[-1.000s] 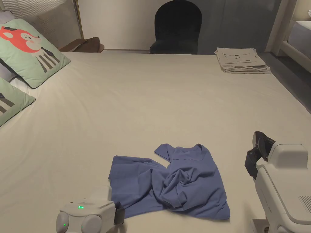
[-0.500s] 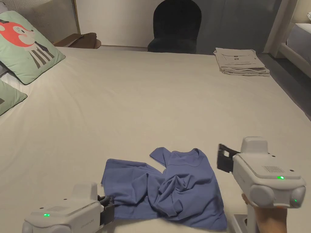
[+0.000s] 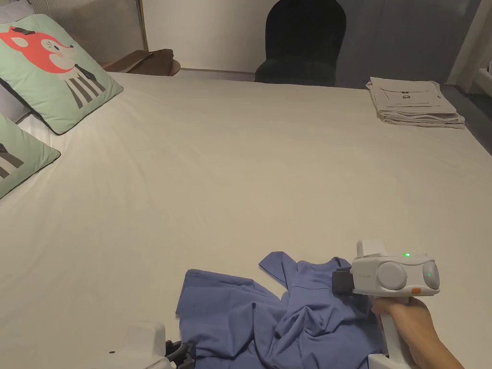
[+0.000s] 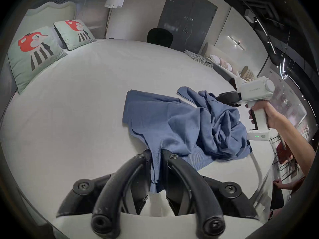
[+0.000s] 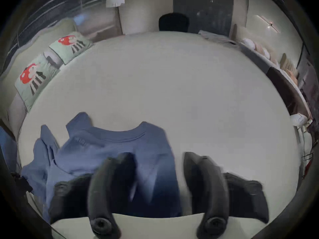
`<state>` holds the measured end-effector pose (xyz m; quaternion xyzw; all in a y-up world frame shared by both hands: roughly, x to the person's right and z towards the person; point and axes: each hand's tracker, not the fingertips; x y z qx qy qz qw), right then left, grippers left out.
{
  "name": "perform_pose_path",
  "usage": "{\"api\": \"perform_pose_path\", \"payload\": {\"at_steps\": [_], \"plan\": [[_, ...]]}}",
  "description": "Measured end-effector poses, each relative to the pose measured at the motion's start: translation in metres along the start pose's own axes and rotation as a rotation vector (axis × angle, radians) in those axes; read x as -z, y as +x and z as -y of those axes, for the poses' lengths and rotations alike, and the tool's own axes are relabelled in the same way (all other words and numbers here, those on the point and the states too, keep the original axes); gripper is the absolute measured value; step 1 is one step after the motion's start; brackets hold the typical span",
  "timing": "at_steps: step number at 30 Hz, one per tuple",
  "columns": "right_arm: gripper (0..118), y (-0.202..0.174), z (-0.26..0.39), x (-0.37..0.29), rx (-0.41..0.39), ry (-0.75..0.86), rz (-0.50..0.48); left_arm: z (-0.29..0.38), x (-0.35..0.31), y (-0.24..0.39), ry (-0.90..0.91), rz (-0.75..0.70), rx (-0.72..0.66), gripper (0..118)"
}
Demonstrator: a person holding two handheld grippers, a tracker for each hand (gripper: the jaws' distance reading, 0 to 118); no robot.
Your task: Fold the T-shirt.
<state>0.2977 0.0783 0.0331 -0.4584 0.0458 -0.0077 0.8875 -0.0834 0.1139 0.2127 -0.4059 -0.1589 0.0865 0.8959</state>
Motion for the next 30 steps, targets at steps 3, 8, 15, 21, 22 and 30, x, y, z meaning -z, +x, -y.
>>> {"api": "perform_pose_path", "payload": {"at_steps": [3,8,15,21,22,30], "plan": [[4,-0.004,0.003,-0.014,-0.071,0.060,0.029,-0.001,0.002,0.000,-0.005,-0.002,0.006,8],[3,0.007,0.006,-0.050,-0.052,0.163,0.049,-0.005,-0.002,0.003,0.018,0.005,-0.005,8],[3,0.010,-0.003,-0.123,-0.070,0.290,0.044,-0.029,-0.016,0.012,0.087,0.029,-0.022,8],[3,0.013,-0.023,-0.183,-0.110,0.436,0.114,-0.077,-0.034,0.016,0.202,0.030,-0.002,8],[3,0.017,-0.028,-0.193,-0.104,0.454,0.112,-0.087,-0.036,0.016,0.223,0.030,0.000,8],[3,0.046,-0.078,-0.256,-0.096,0.614,0.209,-0.186,-0.048,0.006,0.364,-0.011,0.029,8]]}}
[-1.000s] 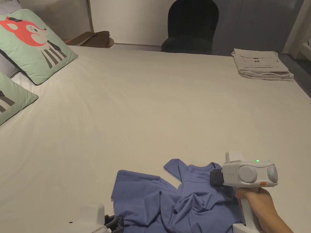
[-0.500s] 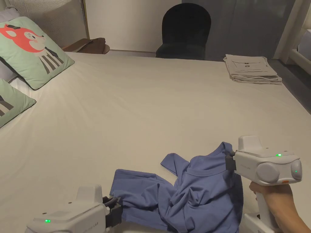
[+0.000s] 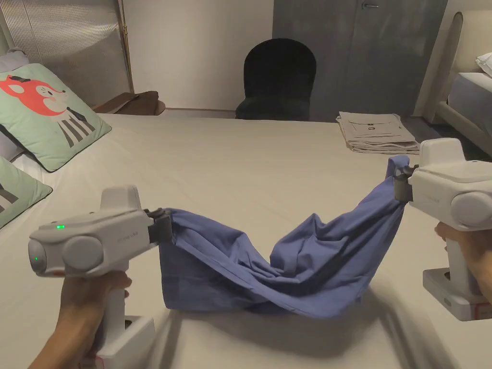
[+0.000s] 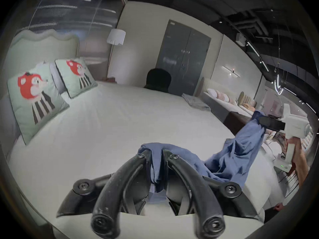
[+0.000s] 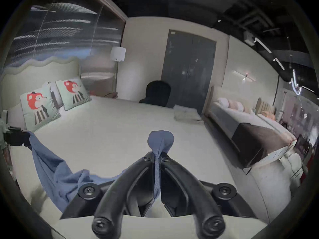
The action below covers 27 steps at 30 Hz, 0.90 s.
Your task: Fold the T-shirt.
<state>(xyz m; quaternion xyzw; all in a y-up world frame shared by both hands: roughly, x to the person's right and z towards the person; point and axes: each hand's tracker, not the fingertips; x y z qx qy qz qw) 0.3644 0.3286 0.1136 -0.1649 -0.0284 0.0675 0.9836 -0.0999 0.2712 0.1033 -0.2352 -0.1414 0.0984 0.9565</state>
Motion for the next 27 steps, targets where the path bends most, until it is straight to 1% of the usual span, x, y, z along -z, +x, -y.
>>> {"api": "perform_pose_path", "payload": {"at_steps": [3,6,9,11,14,16,21,24,27], "plan": [[2,0.010,-0.027,0.000,-0.022,0.062,0.049,-0.044,0.012,-0.004,0.040,-0.027,0.026,8],[3,0.015,-0.051,0.002,-0.021,0.129,0.091,-0.086,0.020,-0.001,0.083,-0.056,0.042,8],[3,0.018,-0.072,0.011,-0.065,0.152,0.148,-0.126,0.034,-0.002,0.109,-0.087,0.041,8],[3,0.020,-0.084,0.018,-0.084,0.176,0.177,-0.147,0.040,0.003,0.149,-0.150,0.094,8],[2,0.026,-0.103,0.033,-0.071,0.208,0.199,-0.182,0.060,0.002,0.200,-0.240,0.173,8],[3,0.027,-0.114,0.042,-0.063,0.229,0.217,-0.201,0.070,-0.002,0.216,-0.260,0.177,8],[3,0.027,-0.131,0.073,0.010,0.267,0.203,-0.235,0.095,-0.014,0.245,-0.272,0.121,8],[3,0.016,-0.131,0.093,0.009,0.271,0.208,-0.242,0.111,-0.022,0.248,-0.281,0.103,8],[2,0.007,-0.122,0.112,0.006,0.257,0.216,-0.236,0.131,-0.033,0.225,-0.304,0.105,8]]}}
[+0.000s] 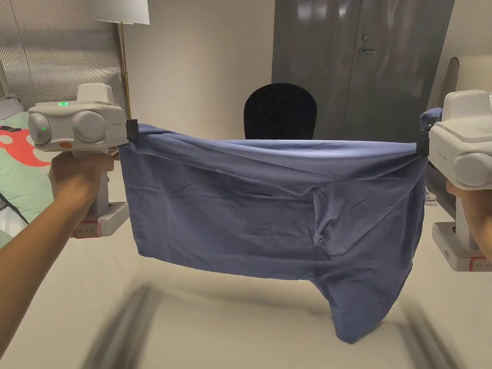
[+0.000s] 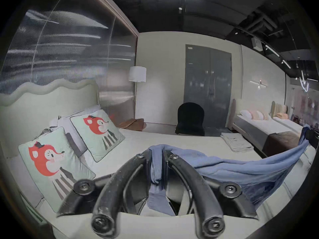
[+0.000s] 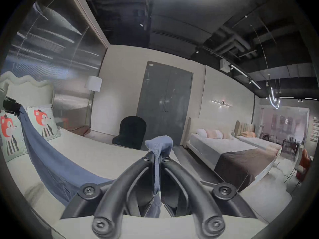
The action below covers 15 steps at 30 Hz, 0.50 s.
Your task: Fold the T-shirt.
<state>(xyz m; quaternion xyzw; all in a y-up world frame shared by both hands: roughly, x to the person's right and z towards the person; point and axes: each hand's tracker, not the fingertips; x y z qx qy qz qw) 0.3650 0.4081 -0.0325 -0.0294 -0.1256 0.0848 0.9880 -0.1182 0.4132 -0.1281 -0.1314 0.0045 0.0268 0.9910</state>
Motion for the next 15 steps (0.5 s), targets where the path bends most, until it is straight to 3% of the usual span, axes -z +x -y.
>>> {"api": "perform_pose_path", "payload": {"at_steps": [9,15], "plan": [[3,-0.034,0.078,0.018,0.027,-0.169,-0.042,0.091,0.042,-0.025,-0.168,-0.039,0.030,8],[3,-0.047,0.129,0.010,0.027,-0.259,-0.045,0.152,0.037,-0.041,-0.275,-0.044,0.000,8]]}}
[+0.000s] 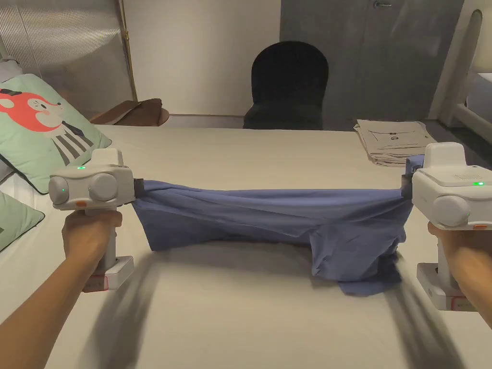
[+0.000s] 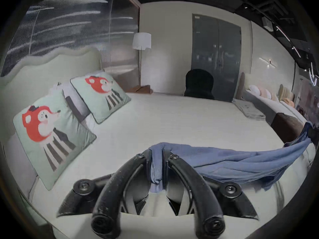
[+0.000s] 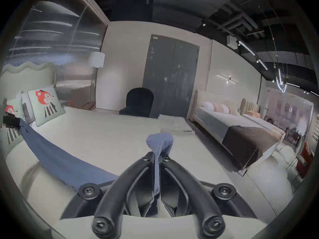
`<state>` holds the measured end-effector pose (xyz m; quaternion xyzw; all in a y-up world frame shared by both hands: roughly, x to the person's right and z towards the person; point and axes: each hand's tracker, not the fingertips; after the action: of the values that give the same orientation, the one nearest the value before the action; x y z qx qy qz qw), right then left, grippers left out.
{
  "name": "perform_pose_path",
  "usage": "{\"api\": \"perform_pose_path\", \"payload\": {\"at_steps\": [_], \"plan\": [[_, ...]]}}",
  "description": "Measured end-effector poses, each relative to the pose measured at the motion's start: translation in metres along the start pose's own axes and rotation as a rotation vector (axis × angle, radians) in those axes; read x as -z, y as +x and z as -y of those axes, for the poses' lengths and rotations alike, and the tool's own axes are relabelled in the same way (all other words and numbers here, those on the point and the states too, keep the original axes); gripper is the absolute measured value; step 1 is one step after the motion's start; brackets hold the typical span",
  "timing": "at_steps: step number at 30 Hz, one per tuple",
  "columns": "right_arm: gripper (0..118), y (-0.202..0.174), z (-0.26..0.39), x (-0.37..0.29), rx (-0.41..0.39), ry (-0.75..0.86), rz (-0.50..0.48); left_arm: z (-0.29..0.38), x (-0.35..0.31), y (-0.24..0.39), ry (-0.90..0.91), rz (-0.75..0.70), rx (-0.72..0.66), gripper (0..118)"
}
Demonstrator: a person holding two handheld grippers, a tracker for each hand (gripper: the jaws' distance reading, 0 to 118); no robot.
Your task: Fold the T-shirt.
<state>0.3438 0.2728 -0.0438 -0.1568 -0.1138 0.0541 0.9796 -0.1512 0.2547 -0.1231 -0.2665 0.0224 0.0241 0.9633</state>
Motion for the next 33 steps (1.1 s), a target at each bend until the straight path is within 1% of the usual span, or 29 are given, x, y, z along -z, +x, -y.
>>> {"api": "perform_pose_path", "payload": {"at_steps": [4,10,15,23,25,29,33], "plan": [[3,0.000,0.032,-0.008,0.000,-0.051,-0.012,0.039,-0.007,-0.011,-0.056,0.007,-0.008,8],[3,0.007,0.082,-0.039,0.017,-0.122,-0.046,0.097,-0.034,-0.029,-0.146,0.015,-0.018,8],[3,0.013,0.113,-0.085,0.023,-0.162,-0.071,0.137,-0.078,-0.035,-0.187,0.017,-0.009,8],[3,0.037,0.158,-0.168,0.077,-0.195,-0.126,0.208,-0.150,-0.055,-0.240,0.031,-0.010,8],[3,0.042,0.169,-0.188,0.077,-0.197,-0.134,0.227,-0.168,-0.058,-0.247,0.038,-0.005,8],[3,0.048,0.195,-0.228,0.085,-0.211,-0.135,0.262,-0.206,-0.065,-0.280,0.050,-0.023,8],[3,0.053,0.226,-0.260,0.095,-0.255,-0.120,0.295,-0.233,-0.069,-0.327,0.042,0.000,8]]}}
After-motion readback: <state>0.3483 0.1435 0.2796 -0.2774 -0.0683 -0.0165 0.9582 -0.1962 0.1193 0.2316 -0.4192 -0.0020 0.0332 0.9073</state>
